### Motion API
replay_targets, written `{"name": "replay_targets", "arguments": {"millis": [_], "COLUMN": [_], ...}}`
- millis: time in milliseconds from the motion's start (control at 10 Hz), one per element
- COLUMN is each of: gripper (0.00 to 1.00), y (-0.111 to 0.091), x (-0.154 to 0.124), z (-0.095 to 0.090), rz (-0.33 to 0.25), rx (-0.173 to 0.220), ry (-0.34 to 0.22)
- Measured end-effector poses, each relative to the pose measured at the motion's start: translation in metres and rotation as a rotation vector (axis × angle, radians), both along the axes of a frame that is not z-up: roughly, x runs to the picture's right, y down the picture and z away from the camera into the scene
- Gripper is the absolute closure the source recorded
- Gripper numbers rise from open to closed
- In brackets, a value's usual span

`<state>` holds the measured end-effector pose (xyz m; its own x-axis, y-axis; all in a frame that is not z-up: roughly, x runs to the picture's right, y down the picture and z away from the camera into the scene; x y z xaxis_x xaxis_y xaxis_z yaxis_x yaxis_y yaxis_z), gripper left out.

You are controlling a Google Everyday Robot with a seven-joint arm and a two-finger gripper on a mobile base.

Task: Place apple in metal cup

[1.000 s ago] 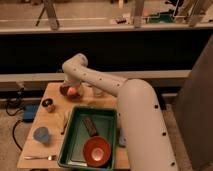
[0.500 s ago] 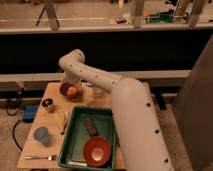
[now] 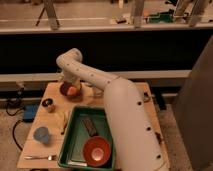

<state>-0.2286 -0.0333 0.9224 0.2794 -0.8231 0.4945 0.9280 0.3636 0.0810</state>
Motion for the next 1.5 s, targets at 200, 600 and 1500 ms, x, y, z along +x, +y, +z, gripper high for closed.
{"name": "replay_targets", "arguments": {"millis": [200,600,1500], "gripper": [0.2,0.2,0.2], "y": [0.001,0.005,0.013], "x": [-0.004,-0.009,-0.001], "z": [0.006,0.022,0.055], "rz": [-0.015,-0.044,-0.043], "rx": [0.0,-0.007,-0.042], "ry": [-0.001,0.008,0.058]}}
